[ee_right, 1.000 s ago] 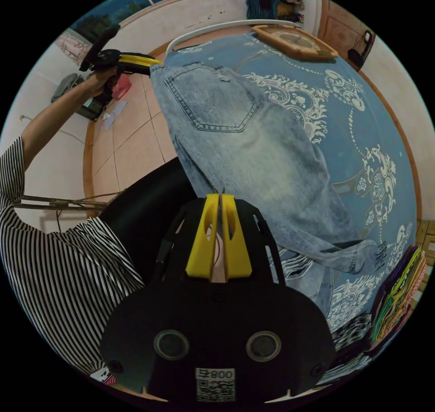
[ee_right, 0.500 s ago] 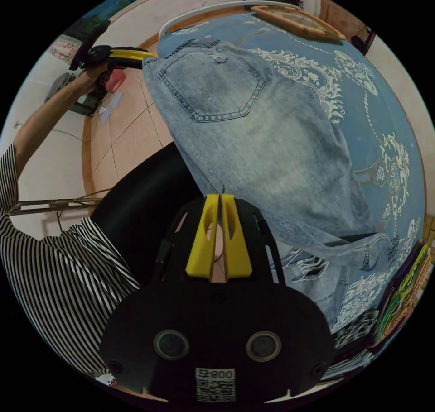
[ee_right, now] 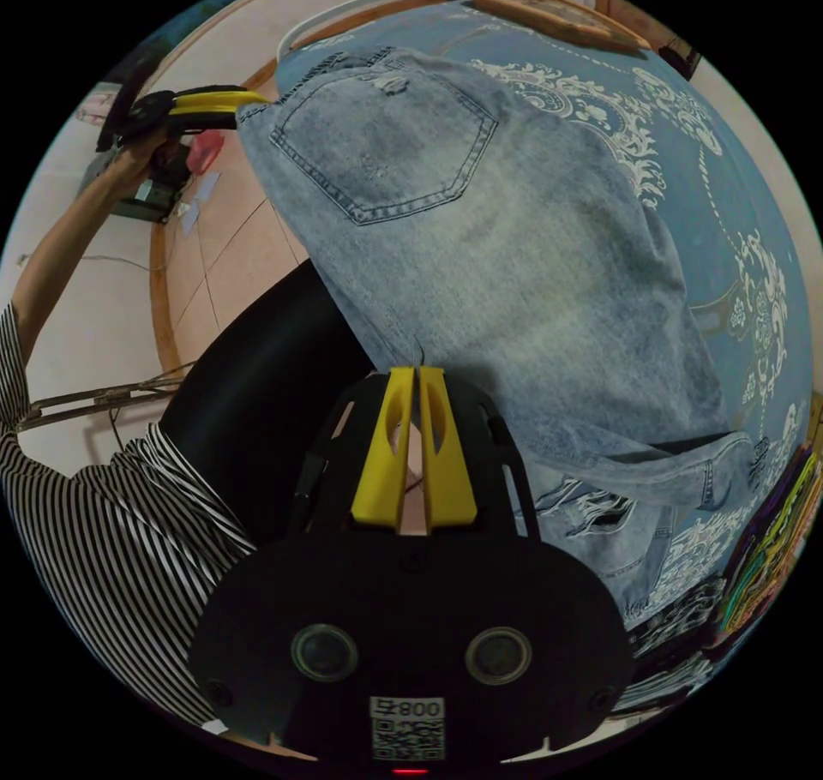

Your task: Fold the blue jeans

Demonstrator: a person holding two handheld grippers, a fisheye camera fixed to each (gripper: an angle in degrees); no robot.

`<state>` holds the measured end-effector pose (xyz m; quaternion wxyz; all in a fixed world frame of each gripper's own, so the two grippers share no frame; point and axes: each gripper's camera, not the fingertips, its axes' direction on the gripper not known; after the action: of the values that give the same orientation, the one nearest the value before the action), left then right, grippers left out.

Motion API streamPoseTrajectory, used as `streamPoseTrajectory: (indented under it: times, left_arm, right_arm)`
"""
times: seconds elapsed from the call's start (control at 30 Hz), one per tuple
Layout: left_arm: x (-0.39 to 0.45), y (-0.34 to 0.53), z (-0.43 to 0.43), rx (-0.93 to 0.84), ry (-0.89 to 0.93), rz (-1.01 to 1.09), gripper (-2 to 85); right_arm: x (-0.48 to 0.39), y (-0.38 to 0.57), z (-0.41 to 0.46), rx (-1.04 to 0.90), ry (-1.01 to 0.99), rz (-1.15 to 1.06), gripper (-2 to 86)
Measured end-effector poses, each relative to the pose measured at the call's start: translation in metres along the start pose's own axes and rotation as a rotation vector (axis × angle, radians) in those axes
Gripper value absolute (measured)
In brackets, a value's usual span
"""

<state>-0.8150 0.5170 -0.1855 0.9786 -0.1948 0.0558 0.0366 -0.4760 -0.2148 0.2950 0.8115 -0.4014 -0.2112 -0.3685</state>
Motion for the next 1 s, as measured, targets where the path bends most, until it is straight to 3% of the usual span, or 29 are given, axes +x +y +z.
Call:
streamPoseTrajectory:
  times: [0.33,0.57,0.63,0.8,1.0]
  left_arm:
    - [0.003,0.002,0.012,0.014,0.004,-0.051,5.6]
    - [0.008,-0.010,0.035,0.220,0.283,-0.184,2.4]
    - [0.015,-0.022,0.058,0.200,0.330,-0.231,1.7]
    - [0.039,-0.055,0.135,-0.049,0.271,-0.324,0.4]
    - [0.054,-0.080,0.156,-0.036,0.268,-0.367,0.2]
  right_arm:
    - [0.036,0.016,0.022,-0.012,0.000,0.001,0.8]
    - [0.067,0.043,0.029,0.012,0.004,-0.001,0.9]
    - [0.078,0.049,0.033,0.015,-0.013,0.021,1.1]
    - [0.111,0.075,0.038,0.044,-0.073,0.083,1.7]
    - [0.159,0.130,0.027,0.196,-0.253,0.196,1.6]
